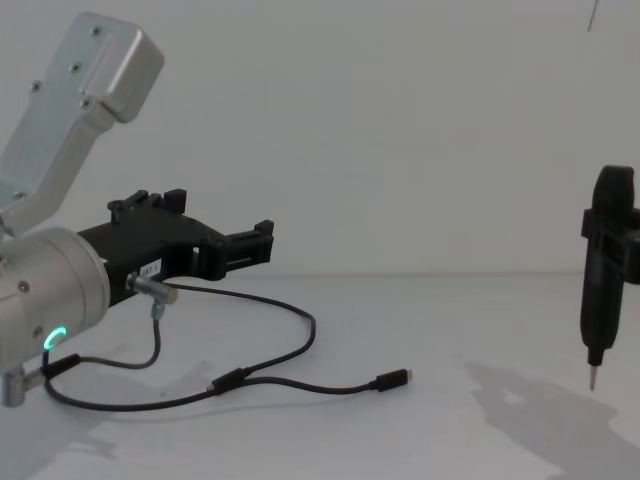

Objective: Pick up the data cable with the one hand.

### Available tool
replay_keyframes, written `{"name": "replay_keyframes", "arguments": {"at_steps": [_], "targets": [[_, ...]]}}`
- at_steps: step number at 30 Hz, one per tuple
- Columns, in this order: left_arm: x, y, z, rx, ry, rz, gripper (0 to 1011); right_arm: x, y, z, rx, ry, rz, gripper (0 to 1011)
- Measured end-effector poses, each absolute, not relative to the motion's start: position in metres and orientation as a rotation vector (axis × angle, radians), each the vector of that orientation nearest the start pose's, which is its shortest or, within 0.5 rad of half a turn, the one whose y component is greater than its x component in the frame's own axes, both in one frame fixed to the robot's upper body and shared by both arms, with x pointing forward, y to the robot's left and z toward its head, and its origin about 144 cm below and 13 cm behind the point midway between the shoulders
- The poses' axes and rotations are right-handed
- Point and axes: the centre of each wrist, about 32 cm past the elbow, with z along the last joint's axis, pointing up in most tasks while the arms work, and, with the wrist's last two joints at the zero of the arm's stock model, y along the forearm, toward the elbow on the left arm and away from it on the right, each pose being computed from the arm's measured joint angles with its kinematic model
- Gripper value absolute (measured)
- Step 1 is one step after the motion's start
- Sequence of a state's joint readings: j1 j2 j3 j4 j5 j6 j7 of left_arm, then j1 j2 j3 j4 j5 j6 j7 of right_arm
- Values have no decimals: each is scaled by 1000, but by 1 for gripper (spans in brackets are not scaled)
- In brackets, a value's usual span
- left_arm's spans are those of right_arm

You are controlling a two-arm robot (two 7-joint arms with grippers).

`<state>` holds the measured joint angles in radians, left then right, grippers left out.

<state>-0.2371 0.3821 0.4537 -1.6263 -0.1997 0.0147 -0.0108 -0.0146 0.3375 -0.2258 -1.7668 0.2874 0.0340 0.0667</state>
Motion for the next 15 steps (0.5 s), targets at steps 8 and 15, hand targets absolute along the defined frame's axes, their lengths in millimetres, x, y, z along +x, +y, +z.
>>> {"name": "replay_keyframes", "arguments": {"at_steps": [8,15], "targets": [[492,198,1204,62,-268,1124,1001,443,-237,1189,26,-75,-1230,279],[492,198,1204,62,-267,1123,1001,443,-237,1189,26,-75,-1229,279]]}}
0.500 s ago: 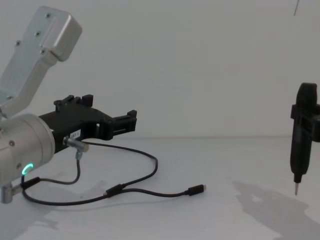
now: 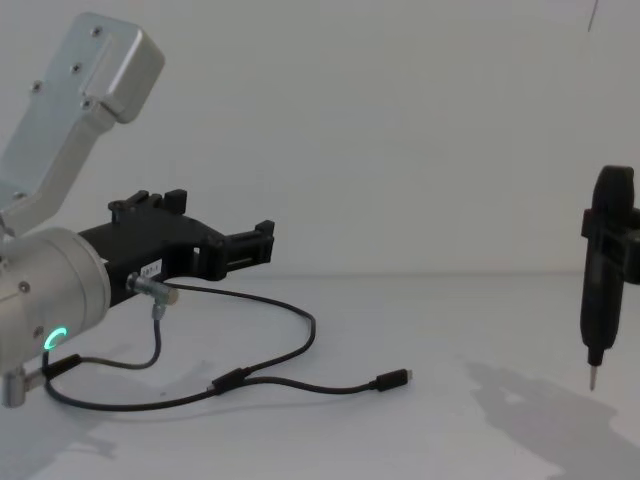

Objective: Pick up the data cable with the one hand.

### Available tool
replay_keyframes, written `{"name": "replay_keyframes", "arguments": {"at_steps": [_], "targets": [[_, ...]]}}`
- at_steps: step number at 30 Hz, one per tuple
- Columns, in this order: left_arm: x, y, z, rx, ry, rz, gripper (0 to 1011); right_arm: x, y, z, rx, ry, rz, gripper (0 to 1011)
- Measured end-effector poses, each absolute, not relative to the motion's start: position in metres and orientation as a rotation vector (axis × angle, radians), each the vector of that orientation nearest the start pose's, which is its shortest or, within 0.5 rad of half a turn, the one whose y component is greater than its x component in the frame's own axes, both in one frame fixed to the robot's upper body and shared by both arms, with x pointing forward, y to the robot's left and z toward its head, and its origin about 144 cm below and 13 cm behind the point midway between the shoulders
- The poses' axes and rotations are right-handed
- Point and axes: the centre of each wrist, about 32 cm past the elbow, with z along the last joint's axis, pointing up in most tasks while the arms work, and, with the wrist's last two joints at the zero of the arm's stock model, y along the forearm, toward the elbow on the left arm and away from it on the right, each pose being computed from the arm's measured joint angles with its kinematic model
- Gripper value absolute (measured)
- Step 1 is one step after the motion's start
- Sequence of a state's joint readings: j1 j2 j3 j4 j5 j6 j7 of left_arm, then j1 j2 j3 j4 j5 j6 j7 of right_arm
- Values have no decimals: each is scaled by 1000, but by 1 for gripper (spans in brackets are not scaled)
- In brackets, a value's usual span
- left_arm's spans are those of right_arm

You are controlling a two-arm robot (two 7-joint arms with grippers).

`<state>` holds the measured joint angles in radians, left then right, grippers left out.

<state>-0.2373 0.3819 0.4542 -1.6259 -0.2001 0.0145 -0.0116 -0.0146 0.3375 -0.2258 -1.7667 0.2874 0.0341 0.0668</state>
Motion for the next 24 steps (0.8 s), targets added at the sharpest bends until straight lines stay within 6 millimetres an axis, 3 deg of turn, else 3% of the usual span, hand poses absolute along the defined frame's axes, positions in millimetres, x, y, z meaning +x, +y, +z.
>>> {"name": "replay_keyframes", "arguments": {"at_steps": [24], "targets": [[503,205,1206,87,-213,892,1001,443,-237,1189,26,-75,-1229,279]]}}
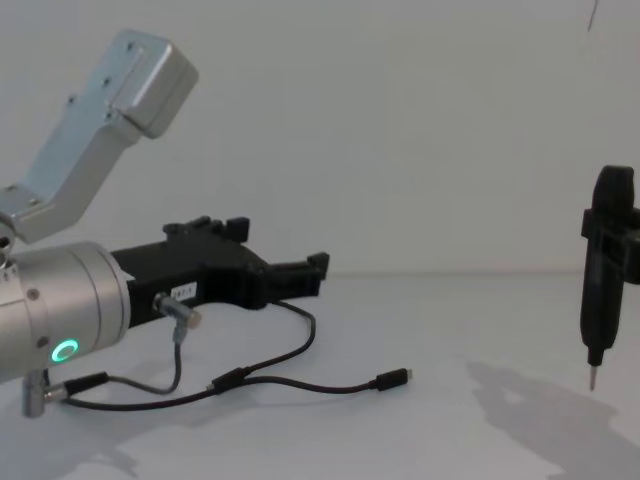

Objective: Pick up the data cable with the one hand.

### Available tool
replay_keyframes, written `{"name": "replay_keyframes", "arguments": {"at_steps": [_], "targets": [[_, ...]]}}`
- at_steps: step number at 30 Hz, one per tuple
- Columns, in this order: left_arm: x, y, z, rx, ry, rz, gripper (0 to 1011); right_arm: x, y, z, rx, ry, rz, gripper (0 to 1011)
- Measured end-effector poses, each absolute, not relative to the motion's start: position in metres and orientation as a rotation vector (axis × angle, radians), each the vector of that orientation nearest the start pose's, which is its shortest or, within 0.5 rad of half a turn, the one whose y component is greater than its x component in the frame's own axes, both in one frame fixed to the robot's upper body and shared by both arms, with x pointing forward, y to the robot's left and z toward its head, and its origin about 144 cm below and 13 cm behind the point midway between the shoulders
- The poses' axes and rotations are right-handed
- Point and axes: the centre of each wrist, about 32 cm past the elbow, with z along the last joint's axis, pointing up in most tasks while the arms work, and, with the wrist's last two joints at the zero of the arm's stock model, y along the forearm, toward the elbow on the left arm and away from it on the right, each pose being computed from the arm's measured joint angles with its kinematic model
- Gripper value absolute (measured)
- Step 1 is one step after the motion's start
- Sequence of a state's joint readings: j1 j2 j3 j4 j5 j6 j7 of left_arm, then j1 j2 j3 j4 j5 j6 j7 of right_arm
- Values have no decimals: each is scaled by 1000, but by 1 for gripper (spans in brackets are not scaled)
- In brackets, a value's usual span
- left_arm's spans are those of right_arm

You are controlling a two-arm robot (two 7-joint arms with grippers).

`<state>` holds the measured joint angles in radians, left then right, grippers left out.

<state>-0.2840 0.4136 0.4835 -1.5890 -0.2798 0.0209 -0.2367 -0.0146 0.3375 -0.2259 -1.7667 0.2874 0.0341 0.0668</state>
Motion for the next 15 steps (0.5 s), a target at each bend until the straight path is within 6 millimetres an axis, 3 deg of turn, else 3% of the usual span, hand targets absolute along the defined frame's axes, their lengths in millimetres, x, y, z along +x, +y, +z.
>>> {"name": "replay_keyframes", "arguments": {"at_steps": [15], "targets": [[517,222,1205,198,-82,634,1001,443,-237,1189,26,-75,-1230,279]]}}
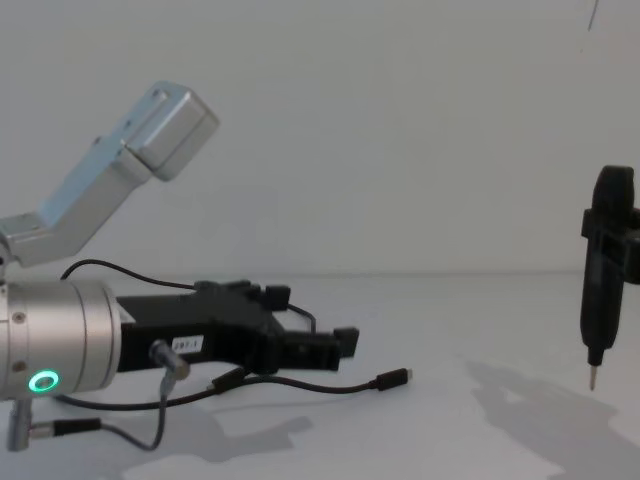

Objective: Pick up the data cable with the one hand.

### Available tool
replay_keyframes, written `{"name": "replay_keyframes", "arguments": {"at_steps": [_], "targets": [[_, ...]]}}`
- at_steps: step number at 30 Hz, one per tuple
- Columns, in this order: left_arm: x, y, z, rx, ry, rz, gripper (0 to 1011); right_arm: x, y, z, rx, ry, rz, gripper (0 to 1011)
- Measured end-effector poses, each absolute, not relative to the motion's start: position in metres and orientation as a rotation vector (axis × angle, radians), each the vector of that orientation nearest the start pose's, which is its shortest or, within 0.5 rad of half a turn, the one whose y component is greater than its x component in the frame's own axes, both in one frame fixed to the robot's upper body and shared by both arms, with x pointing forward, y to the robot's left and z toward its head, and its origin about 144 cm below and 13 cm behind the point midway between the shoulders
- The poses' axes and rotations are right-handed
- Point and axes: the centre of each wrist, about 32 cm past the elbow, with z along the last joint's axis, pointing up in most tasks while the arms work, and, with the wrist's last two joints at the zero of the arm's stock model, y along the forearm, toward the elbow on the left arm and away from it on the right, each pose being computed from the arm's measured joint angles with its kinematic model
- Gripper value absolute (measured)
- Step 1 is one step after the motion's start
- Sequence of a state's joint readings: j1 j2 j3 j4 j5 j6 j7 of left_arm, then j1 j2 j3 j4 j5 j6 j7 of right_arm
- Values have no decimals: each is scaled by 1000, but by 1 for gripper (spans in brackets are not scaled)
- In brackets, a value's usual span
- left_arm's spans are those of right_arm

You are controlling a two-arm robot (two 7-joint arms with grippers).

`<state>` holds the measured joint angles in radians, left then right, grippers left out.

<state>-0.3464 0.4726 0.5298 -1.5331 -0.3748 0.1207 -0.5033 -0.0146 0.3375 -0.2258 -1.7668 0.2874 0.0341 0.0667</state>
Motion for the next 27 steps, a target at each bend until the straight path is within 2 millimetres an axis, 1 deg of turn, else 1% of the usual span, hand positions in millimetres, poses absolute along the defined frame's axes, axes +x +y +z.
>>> {"name": "replay_keyframes", "arguments": {"at_steps": [8,13,19,27], "targets": [[528,232,1204,270,1,524,1001,443,-237,1189,26,-75,-1230,279],[533,240,1204,301,42,487,1001,443,-237,1189,26,-75,-1229,279],[537,248,1204,306,58,484,1001,443,-237,1189,26,-75,-1229,279],[543,258,1209,278,43,502,1001,443,-237,1189,26,-75,-1230,279]]}}
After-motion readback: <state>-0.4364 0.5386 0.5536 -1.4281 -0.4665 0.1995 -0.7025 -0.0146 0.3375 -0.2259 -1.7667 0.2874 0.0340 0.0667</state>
